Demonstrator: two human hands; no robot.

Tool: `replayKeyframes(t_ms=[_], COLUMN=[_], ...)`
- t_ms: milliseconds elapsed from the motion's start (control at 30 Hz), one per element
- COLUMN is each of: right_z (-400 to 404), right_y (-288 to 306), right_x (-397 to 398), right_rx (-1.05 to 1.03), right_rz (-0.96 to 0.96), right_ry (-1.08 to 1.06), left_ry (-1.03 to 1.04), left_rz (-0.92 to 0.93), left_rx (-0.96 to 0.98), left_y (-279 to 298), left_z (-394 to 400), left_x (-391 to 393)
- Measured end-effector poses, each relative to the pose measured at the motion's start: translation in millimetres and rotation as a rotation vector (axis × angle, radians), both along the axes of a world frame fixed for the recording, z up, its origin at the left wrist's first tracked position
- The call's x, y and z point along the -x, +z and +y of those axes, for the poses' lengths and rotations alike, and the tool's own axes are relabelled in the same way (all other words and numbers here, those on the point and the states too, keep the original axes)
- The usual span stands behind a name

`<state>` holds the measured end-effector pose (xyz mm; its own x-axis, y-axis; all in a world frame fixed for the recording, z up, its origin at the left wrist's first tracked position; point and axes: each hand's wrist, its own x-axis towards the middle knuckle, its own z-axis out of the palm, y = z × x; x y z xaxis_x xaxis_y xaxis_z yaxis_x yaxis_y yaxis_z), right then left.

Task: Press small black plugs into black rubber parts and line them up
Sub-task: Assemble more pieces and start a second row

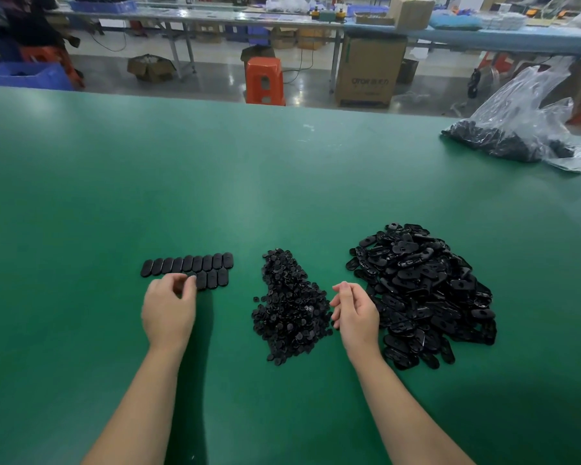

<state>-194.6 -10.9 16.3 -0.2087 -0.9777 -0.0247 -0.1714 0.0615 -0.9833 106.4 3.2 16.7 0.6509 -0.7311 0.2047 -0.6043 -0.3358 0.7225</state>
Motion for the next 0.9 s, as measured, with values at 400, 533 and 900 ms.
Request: replayKeyframes(t_ms=[400,533,900], right_z=[-3.7,-1.3,-14.8], right_y=[-6.1,-5.4,21.9], right_x=[0.6,0.5,40.4], right_rx=[-0.046,-0.020,0.132], right_rz=[0.068,0.097,0.687], right_ry=[-0.003,0.003,0.214], left_ry=[-0.370,-0.452,-0.495], left_rz=[-0.199,-0.218,-0.244], left_rx=[-0.101,-0.054,-0.027], left_y=[-14.3,-17.2,-17.0], left_z=[-2.7,-0.6,-2.6], left_x=[63.5,63.1,63.6])
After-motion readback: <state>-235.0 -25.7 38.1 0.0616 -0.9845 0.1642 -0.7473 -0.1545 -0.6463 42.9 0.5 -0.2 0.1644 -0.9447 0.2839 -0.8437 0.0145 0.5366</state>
